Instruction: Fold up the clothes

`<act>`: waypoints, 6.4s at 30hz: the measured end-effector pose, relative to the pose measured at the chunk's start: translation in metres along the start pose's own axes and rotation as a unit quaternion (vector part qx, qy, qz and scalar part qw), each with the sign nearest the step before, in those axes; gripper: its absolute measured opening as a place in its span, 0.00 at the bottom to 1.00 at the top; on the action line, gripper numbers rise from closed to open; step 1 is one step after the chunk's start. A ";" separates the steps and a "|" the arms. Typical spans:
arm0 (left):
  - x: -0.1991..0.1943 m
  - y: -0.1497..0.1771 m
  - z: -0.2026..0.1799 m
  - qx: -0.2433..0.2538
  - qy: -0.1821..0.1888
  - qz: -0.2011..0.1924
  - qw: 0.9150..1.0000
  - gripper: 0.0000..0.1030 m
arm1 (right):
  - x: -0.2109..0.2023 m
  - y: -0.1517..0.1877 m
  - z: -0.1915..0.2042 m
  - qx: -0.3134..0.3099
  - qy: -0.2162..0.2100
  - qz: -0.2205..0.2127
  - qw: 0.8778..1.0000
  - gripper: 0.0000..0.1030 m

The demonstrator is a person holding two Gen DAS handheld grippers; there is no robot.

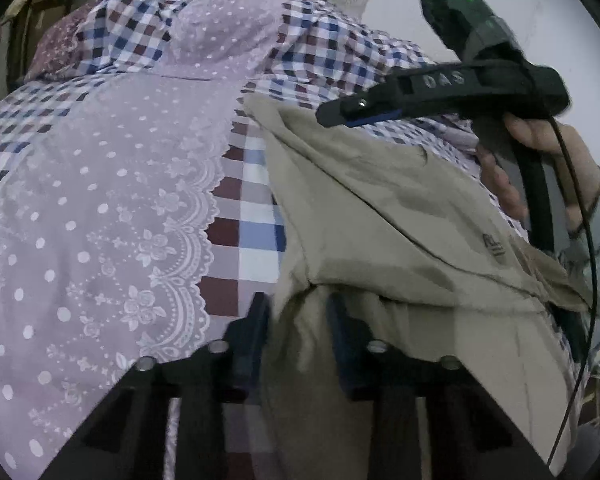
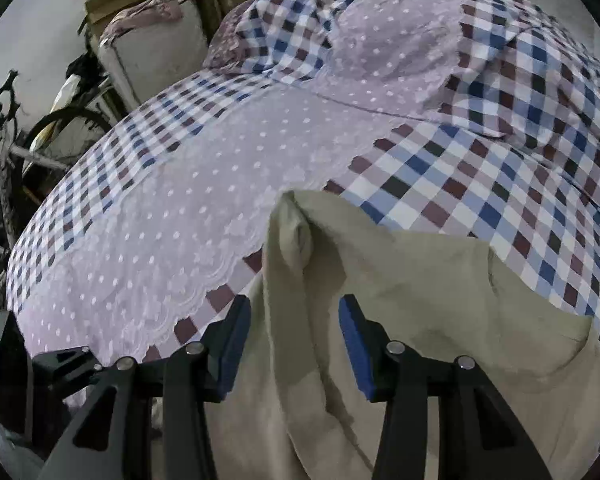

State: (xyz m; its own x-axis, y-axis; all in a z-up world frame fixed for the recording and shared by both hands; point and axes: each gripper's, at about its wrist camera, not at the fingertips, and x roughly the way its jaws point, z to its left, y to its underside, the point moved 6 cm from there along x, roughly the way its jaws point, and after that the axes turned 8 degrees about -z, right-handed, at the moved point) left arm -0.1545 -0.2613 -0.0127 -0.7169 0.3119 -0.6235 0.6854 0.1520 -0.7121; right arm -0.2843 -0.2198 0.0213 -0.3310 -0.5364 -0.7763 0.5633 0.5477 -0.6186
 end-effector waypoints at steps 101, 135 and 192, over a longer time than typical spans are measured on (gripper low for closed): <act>-0.004 0.006 0.038 -0.099 -0.104 -0.022 0.989 0.53 | -0.158 0.182 -0.123 -0.024 0.296 -0.006 0.955 0.66; -0.001 0.006 0.037 -0.091 -0.109 -0.022 0.990 0.53 | -0.257 0.289 -0.136 0.066 0.330 -0.049 0.940 0.64; -0.277 0.243 0.021 -0.195 -0.070 0.054 0.977 0.62 | -0.403 0.521 0.093 0.226 0.177 -0.149 0.946 0.68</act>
State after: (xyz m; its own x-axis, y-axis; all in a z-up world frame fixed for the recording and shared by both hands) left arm 0.2079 -0.3305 -0.0198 -0.6288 0.2190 -0.7461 0.7351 0.4800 -0.4787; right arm 0.2125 0.2220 0.0230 -0.7139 -0.3305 -0.6173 0.6448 0.0335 -0.7636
